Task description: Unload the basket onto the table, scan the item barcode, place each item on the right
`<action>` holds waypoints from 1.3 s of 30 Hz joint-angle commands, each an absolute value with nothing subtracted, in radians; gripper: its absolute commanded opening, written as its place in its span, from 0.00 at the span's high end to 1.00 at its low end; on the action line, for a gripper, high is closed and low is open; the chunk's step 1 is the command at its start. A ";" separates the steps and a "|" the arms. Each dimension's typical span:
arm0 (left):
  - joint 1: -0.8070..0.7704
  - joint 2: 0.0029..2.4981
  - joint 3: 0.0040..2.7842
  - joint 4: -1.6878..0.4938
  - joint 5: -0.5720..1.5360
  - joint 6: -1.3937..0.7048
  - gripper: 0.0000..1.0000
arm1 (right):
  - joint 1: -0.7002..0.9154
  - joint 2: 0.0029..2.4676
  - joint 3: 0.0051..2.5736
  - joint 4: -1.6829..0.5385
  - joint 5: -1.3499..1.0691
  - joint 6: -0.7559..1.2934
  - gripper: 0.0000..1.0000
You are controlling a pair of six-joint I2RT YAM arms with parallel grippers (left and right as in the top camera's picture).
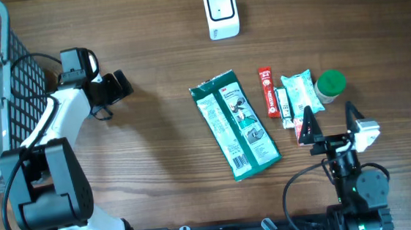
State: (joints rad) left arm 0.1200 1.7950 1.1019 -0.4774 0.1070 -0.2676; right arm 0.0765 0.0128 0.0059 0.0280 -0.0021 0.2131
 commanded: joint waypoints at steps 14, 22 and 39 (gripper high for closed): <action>0.127 1.781 1.114 -0.474 0.112 -0.269 0.00 | 0.071 0.014 0.006 0.009 0.022 0.239 0.00; 0.140 1.781 1.114 -0.478 0.112 -0.269 0.00 | 0.071 0.014 0.006 0.009 0.022 0.238 0.00; 0.133 0.975 1.113 -0.493 0.112 -0.269 0.00 | 0.071 0.014 0.006 0.009 0.022 0.239 0.00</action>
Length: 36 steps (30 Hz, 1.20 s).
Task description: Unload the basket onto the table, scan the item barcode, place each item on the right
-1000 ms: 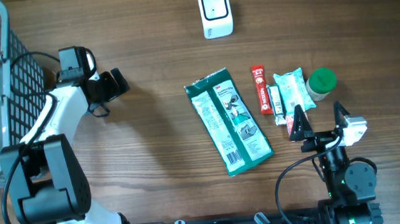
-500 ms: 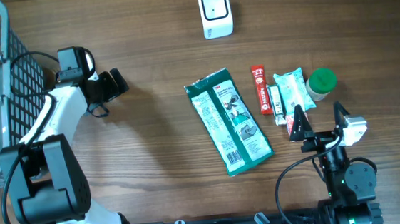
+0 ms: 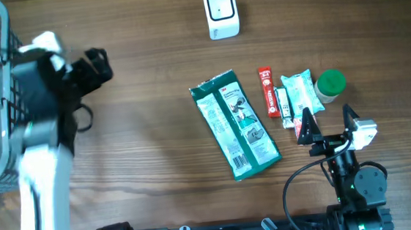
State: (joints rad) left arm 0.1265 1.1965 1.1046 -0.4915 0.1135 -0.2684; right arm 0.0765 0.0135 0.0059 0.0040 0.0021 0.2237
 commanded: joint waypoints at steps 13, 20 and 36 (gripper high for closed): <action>0.133 0.361 1.104 -0.585 0.095 -0.269 0.00 | 0.071 0.014 0.005 0.009 0.022 0.238 0.00; 0.133 0.212 0.935 -0.752 0.085 -0.270 0.00 | 0.071 0.014 0.005 0.009 0.022 0.239 0.00; 0.075 0.004 0.314 0.287 0.096 -0.270 0.00 | 0.071 0.014 0.005 0.009 0.022 0.238 0.00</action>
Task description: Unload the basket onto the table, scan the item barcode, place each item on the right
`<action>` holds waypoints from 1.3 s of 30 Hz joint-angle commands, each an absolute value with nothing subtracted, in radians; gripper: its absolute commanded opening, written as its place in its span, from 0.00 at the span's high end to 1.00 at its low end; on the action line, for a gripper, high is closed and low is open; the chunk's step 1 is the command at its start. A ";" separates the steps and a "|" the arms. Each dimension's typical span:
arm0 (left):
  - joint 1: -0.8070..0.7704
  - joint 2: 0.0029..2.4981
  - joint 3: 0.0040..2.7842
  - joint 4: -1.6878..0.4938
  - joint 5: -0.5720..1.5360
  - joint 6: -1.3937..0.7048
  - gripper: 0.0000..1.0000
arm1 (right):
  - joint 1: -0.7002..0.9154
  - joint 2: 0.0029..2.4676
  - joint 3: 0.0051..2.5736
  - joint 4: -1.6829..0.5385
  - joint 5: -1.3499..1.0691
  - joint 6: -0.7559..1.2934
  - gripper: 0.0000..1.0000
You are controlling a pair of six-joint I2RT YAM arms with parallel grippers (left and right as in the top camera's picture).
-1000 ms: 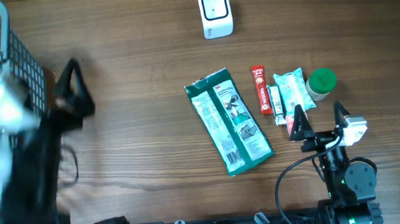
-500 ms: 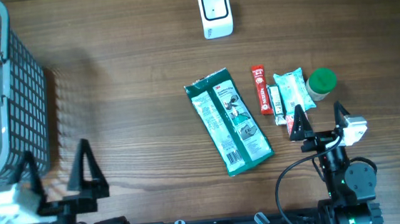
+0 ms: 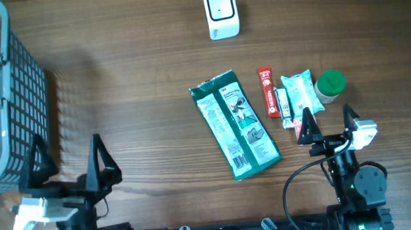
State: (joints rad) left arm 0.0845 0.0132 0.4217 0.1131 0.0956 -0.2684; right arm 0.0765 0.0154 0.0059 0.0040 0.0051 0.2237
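Observation:
The white barcode scanner (image 3: 221,13) stands at the far middle of the table. A green flat package (image 3: 234,124) lies in the centre. To its right lie a red stick packet (image 3: 267,92), a small white-green packet (image 3: 284,103), a teal packet (image 3: 298,89) and a green-capped bottle (image 3: 331,83). My right gripper (image 3: 327,120) is open at the near right, its fingertips just short of the small packets. My left gripper (image 3: 69,161) is open at the near left, holding nothing and far from every item.
A grey mesh basket (image 3: 24,92) fills the far left edge of the table. Bare wooden tabletop (image 3: 144,83) lies between the basket and the green package. Black cables loop around the right arm's base (image 3: 299,188).
My left arm was stretched out and blurred beside the basket at the far left. Now it is at the near left edge with its fingers open. The right arm and all items are unmoved.
At first my left gripper was out over the table just right of the basket. Then it was higher and closer to the basket, blurred. Now it is back at the near edge, open and empty. The right gripper stayed open by the small packets throughout.

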 commanded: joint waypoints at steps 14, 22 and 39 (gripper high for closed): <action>0.075 0.004 0.006 0.277 0.085 -0.270 0.00 | 0.071 0.014 0.005 0.009 0.022 0.239 0.00; 0.072 0.004 0.006 -0.073 0.078 -0.261 0.00 | 0.071 0.014 0.005 0.009 0.022 0.238 0.00; 0.038 0.004 0.006 -0.072 0.097 0.049 0.00 | 0.071 0.014 0.006 0.009 0.022 0.239 0.00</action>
